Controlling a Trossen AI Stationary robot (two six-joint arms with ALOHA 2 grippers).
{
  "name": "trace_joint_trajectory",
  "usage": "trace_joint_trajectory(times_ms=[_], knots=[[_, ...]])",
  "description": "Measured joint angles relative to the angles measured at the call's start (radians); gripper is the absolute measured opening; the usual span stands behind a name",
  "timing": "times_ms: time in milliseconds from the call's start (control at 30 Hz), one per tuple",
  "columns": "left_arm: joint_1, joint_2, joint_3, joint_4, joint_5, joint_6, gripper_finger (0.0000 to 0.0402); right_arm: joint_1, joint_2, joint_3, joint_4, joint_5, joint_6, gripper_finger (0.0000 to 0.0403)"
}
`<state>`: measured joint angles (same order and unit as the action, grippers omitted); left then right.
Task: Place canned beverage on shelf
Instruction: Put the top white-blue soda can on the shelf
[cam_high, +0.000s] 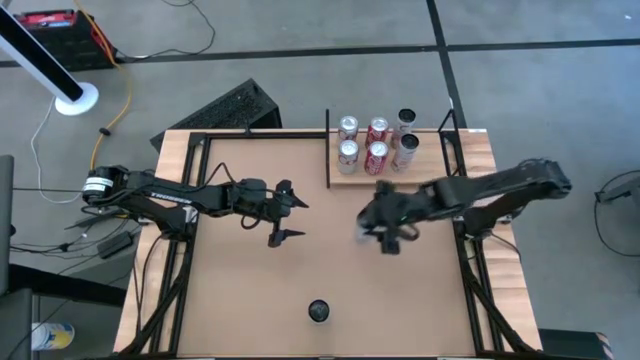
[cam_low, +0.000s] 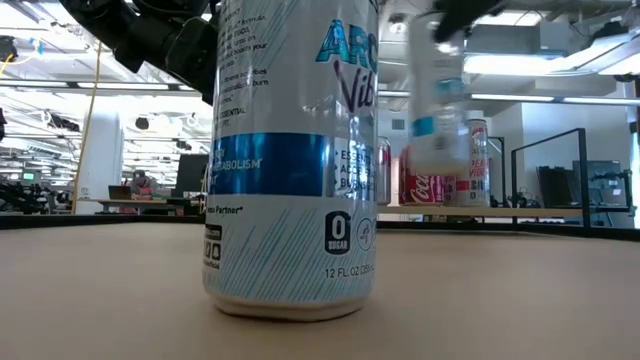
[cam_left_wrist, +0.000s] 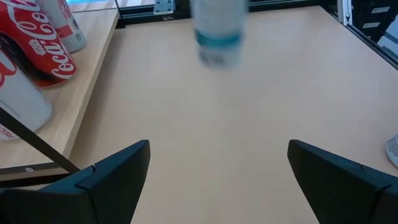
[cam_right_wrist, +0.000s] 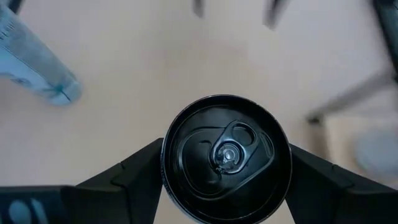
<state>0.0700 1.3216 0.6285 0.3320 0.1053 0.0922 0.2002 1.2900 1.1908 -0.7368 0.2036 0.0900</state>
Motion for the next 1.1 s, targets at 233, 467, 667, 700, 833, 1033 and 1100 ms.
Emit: trace_joint_trajectory(times_ms=[233, 467, 667, 700, 833, 1033, 1100], knots=[[0.003, 0.0, 0.0, 0.005, -0.012, -0.003, 0.0366, -0.094, -0.222, 0.001, -0.29, 0.011, 0.061, 0.0293], [0.004, 0.0, 0.0, 0.018, -0.014, 0.001, 0.0366, -0.266, -0.362, 0.001, -0.453, 0.05, 0.039, 0.0292], [0.004, 0.0, 0.0, 0.017, -0.008, 0.001, 0.0366, -0.467, -0.429, 0.0, -0.49, 0.064, -0.065, 0.0292], [0.004, 0.0, 0.0, 0.017, -0.008, 0.001, 0.0366, -0.502, -0.438, -0.002, -0.487, 0.064, -0.086, 0.0292], [0.004, 0.0, 0.0, 0.017, -0.007, 0.001, 0.0366, -0.658, -0.47, -0.041, -0.467, 0.064, -0.155, 0.0292], [0.009, 0.0, 0.0, 0.017, -0.007, 0.004, 0.0366, -0.903, -0.501, -0.146, -0.327, -0.032, -0.303, 0.0292], [0.014, 0.0, 0.0, 0.017, -0.006, -0.002, 0.0366, -0.986, -0.494, -0.183, -0.28, -0.086, -0.343, 0.0292]])
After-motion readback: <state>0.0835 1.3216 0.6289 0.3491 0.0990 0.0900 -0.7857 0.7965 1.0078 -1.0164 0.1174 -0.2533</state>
